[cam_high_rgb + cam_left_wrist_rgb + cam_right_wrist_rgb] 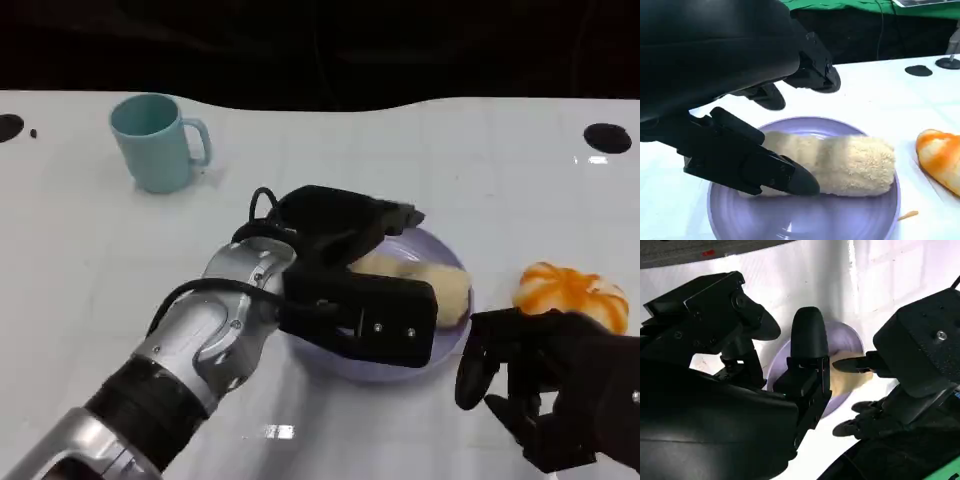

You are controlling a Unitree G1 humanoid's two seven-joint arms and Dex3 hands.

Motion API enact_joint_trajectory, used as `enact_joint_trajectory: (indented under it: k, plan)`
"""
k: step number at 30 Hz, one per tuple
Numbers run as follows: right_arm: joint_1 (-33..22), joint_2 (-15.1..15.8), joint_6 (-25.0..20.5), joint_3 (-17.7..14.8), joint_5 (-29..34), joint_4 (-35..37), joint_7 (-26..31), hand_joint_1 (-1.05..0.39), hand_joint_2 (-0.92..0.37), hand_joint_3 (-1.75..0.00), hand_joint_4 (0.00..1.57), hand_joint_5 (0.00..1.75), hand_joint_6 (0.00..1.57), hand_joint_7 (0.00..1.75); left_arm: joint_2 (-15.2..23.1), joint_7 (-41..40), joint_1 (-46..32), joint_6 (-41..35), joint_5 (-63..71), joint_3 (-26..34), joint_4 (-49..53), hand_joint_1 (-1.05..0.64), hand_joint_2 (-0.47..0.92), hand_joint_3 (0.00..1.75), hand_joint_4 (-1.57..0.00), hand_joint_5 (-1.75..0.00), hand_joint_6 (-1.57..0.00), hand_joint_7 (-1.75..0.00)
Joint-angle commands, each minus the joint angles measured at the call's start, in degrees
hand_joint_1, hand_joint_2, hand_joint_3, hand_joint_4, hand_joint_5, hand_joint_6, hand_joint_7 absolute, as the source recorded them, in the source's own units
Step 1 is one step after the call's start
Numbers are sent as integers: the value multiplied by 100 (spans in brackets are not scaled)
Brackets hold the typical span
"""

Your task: Grasp the towel on the left side of the plate with the left hand and place it into the plate.

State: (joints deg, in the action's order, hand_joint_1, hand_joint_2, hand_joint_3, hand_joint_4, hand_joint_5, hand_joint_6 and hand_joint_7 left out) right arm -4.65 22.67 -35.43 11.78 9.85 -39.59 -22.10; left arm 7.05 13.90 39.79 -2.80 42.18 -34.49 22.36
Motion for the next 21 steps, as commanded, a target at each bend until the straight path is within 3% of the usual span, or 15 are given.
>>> enact_joint_trajectory:
  k: [1,6,15,21]
  plan:
    - [3,97,81,-96,6,-6,2,-2,-54,-110,76,175,70,143,214,308,-26,-92,-71,138,-266,-77,92,11,-14,-25,-14,0]
    - [7,86,85,-121,-24,18,-2,-2,-54,-110,76,175,70,144,385,560,-90,-155,-137,254,-619,-81,92,12,-13,-25,-15,-1]
    - [-5,44,145,-153,-72,69,9,0,-54,-110,77,175,71,144,964,1889,-445,-526,-1130,940,-1824,-60,92,19,-36,-39,-35,-7]
    - [24,69,67,-140,-42,57,-11,-1,-54,-110,76,175,71,144,1295,2263,-890,-706,-1829,1465,-2520,-48,92,23,-58,-41,-48,-7]
